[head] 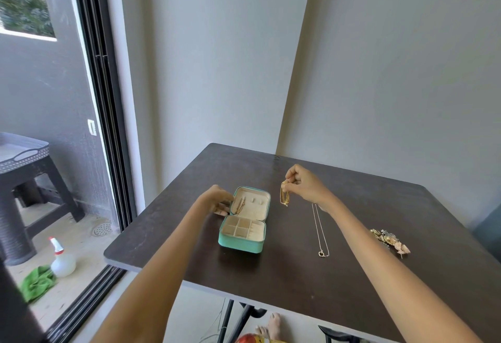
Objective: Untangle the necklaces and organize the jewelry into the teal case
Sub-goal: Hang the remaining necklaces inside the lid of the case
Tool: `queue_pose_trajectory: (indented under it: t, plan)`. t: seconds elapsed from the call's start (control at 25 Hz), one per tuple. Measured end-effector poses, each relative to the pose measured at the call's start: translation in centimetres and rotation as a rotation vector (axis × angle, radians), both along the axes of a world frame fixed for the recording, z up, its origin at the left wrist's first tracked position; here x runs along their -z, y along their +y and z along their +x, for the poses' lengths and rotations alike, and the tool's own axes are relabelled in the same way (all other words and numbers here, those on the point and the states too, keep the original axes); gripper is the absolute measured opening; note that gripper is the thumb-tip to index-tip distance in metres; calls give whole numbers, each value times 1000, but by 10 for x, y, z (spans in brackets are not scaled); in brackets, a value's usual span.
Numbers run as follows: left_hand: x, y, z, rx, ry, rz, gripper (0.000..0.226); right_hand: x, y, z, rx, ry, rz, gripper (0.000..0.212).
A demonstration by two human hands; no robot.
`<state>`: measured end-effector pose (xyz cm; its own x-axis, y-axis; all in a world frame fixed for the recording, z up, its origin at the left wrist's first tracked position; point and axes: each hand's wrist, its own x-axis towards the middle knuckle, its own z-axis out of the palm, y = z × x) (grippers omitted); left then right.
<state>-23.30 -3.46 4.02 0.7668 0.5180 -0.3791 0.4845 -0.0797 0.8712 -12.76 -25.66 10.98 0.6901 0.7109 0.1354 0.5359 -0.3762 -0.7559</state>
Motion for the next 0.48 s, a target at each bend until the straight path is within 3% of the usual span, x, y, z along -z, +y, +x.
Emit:
queue_pose_trajectory:
  t: [0.28, 0.48]
  plan:
    - [-3, 1, -7, 174, 85, -6, 35, 4, 10, -9, -54, -53, -33, 22]
    - [-1, -3, -11, 125, 21, -151, 35, 1, 8, -15, -69, -98, -53, 21]
